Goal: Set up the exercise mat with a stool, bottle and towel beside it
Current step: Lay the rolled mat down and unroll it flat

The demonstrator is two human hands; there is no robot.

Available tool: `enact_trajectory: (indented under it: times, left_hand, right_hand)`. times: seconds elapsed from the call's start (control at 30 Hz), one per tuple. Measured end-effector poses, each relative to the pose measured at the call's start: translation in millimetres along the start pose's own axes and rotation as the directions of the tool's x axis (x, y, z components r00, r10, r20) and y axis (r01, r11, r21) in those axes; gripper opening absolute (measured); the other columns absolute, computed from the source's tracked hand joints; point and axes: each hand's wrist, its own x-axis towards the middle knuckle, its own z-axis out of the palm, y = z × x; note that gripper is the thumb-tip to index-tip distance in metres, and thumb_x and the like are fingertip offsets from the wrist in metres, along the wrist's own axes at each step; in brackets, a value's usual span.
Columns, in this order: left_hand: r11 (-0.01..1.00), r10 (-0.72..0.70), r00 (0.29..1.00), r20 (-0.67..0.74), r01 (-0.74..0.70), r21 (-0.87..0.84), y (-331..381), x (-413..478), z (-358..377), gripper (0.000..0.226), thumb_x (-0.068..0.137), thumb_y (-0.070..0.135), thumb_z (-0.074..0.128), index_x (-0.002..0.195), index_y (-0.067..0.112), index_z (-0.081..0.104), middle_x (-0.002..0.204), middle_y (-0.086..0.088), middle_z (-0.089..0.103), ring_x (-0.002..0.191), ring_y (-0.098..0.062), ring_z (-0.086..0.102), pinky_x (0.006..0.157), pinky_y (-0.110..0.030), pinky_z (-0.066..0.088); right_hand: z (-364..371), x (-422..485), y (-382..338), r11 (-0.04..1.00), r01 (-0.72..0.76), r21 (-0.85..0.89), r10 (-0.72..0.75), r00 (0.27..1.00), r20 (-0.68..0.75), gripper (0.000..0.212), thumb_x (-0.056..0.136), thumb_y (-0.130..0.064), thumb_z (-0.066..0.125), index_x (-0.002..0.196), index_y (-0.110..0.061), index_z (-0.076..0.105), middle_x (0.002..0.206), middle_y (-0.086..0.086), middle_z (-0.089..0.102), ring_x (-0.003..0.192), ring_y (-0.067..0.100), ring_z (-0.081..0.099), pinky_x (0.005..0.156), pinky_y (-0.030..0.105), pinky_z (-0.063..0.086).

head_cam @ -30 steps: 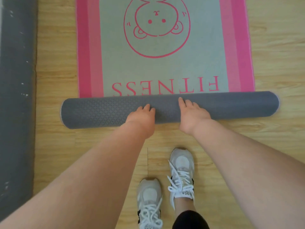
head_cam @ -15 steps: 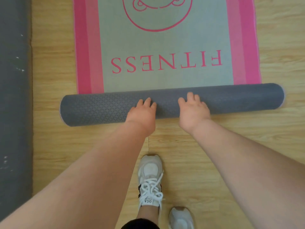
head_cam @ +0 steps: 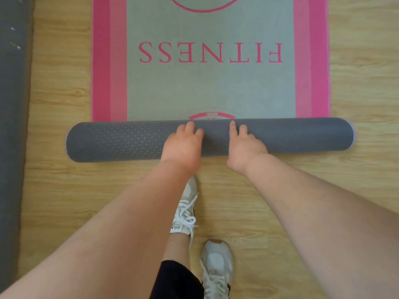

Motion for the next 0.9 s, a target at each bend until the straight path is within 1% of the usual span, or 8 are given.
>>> enact_trajectory:
  times: [0.13,0.27,0.37,0.43,0.63,0.73,0.8,0.9]
  left_hand:
    - [0.998,-0.054,0.984,0.168,0.051,0.020,-2,-17,11,0.072,0.087,0.009,0.045,0.152,0.017,0.013,0.159,-0.011,0.007,0.146,-0.031,0.008,0.115,-0.042,0.022]
    - [0.993,-0.109,0.929,0.355,0.120,-0.009,-4,-44,25,0.071,0.088,0.008,0.043,0.151,0.017,0.012,0.158,-0.009,0.009,0.144,-0.031,0.013,0.111,-0.045,0.028]
    - [0.995,-0.083,0.950,0.302,0.093,-0.018,-1,-69,37,0.062,0.086,0.007,0.045,0.145,0.017,0.028,0.145,-0.009,0.029,0.131,-0.030,0.033,0.100,-0.043,0.041]
    - [0.996,-0.079,0.962,0.261,0.086,-0.018,3,-85,46,0.059,0.085,0.005,0.045,0.141,0.017,0.032,0.136,-0.008,0.035,0.123,-0.030,0.039,0.092,-0.043,0.044]
    - [0.998,-0.057,0.984,0.171,0.062,-0.024,13,-123,72,0.058,0.083,0.004,0.047,0.138,0.017,0.035,0.129,-0.010,0.038,0.119,-0.029,0.040,0.080,-0.039,0.044]
    - [0.999,-0.041,0.992,0.116,0.038,0.033,18,-141,89,0.066,0.082,0.005,0.048,0.144,0.017,0.028,0.148,-0.013,0.025,0.133,-0.031,0.028,0.101,-0.039,0.037]
    - [0.998,-0.045,0.988,0.146,0.040,0.040,22,-151,99,0.075,0.084,0.005,0.047,0.150,0.019,0.016,0.158,-0.013,0.005,0.144,-0.033,0.009,0.115,-0.042,0.022]
    - [0.998,-0.059,0.974,0.220,0.056,0.019,27,-164,110,0.080,0.083,0.003,0.047,0.152,0.021,0.011,0.160,-0.010,0.000,0.146,-0.032,0.005,0.117,-0.043,0.018]
  right_hand:
    - [17,-16,11,0.998,0.019,-0.060,-0.015,0.997,0.077,0.086,0.090,-0.025,0.054,0.155,-0.008,0.001,0.148,0.013,0.037,0.133,0.031,0.041,0.105,0.040,0.036]
    - [33,-36,12,0.994,0.047,-0.098,-0.045,0.999,0.016,0.062,0.088,-0.023,0.056,0.143,-0.010,0.032,0.140,0.014,0.036,0.133,0.031,0.034,0.105,0.041,0.034]
    - [43,-49,10,0.983,0.074,-0.166,-0.069,0.997,0.037,0.060,0.088,-0.025,0.054,0.143,-0.011,0.033,0.151,0.017,0.026,0.145,0.036,0.017,0.119,0.047,0.013]
    - [53,-60,6,0.986,0.073,-0.152,-0.064,0.996,0.067,0.060,0.088,-0.024,0.053,0.142,-0.008,0.033,0.149,0.018,0.029,0.144,0.035,0.022,0.120,0.047,0.008]
    - [85,-101,-1,1.000,-0.001,0.027,-0.001,0.997,0.080,0.049,0.085,-0.009,0.051,0.131,-0.008,0.032,0.129,0.015,0.047,0.118,0.036,0.053,0.100,0.040,0.035]
    - [109,-119,1,0.999,-0.006,0.048,0.006,1.000,0.013,0.052,0.085,-0.007,0.048,0.135,-0.006,0.031,0.128,0.014,0.051,0.118,0.033,0.054,0.101,0.040,0.036]
    - [125,-128,5,0.999,-0.012,0.036,0.017,0.991,-0.135,0.052,0.083,-0.007,0.051,0.133,-0.008,0.037,0.131,0.014,0.047,0.122,0.032,0.047,0.101,0.039,0.035]
    - [135,-132,14,0.999,-0.037,0.004,0.037,0.982,-0.186,0.067,0.082,-0.015,0.057,0.144,-0.010,0.030,0.151,0.015,0.028,0.141,0.031,0.024,0.116,0.044,0.020]
